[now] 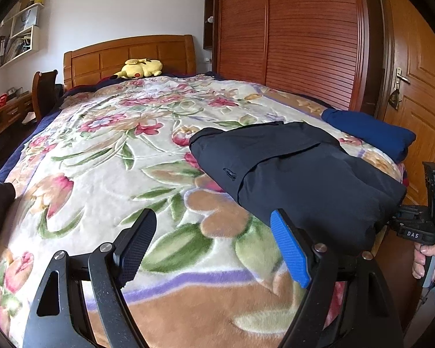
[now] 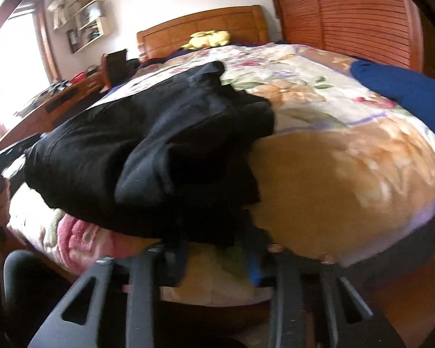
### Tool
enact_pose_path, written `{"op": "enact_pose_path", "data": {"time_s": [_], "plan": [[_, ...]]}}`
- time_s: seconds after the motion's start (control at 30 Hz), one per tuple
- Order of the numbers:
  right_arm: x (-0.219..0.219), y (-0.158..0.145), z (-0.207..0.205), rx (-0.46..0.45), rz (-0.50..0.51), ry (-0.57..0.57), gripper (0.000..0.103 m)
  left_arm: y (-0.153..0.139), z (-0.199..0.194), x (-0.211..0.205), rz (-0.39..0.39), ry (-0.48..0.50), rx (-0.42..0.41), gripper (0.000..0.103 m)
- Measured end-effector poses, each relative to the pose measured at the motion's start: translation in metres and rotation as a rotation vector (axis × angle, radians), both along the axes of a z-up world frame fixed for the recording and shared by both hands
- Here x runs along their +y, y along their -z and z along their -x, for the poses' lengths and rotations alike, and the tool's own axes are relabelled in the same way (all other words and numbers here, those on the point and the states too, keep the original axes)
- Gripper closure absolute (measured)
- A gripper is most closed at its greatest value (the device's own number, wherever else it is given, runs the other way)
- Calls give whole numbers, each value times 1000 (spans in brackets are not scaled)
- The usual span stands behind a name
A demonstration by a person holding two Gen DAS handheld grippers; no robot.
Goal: Fold large clothes
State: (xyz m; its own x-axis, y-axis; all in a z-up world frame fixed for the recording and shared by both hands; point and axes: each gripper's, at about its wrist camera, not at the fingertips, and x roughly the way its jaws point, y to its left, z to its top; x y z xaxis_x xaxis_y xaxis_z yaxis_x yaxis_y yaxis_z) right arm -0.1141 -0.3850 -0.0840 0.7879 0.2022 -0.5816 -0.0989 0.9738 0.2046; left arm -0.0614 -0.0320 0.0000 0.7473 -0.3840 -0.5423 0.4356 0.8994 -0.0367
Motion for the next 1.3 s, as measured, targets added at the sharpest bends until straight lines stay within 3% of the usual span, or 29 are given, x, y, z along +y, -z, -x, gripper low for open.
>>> {"op": "enact_pose_path", "data": {"time_s": [0.13,0.33,0.63,0.83,0.97,1.03,1.13,1.3], "plan": [[-5,-8,4,-53,8,-10,98,2,-14,-10,-19,4,11,21],[-31,-32,-3,-127,102,73,99,0,-44,-27,-36,7,6,21],[-69,-25,-51,-85,130,101,99,6,-121,-49,-86,-20,42,21],[-74,-24,-52,-73,85,103,97,20,-172,-57,-146,-40,95,21],[-70,-29,-48,-71,84,153,81,31,-190,-57,-149,-42,129,21],[-67,-29,-41,-83,102,199,61,35,-196,-57,-142,-42,143,21],[-59,-27,-40,-73,119,200,59,40,-203,-62,-139,-27,156,22],[-54,-20,-53,-25,85,172,59,49,-207,-70,-144,18,195,34]]}}
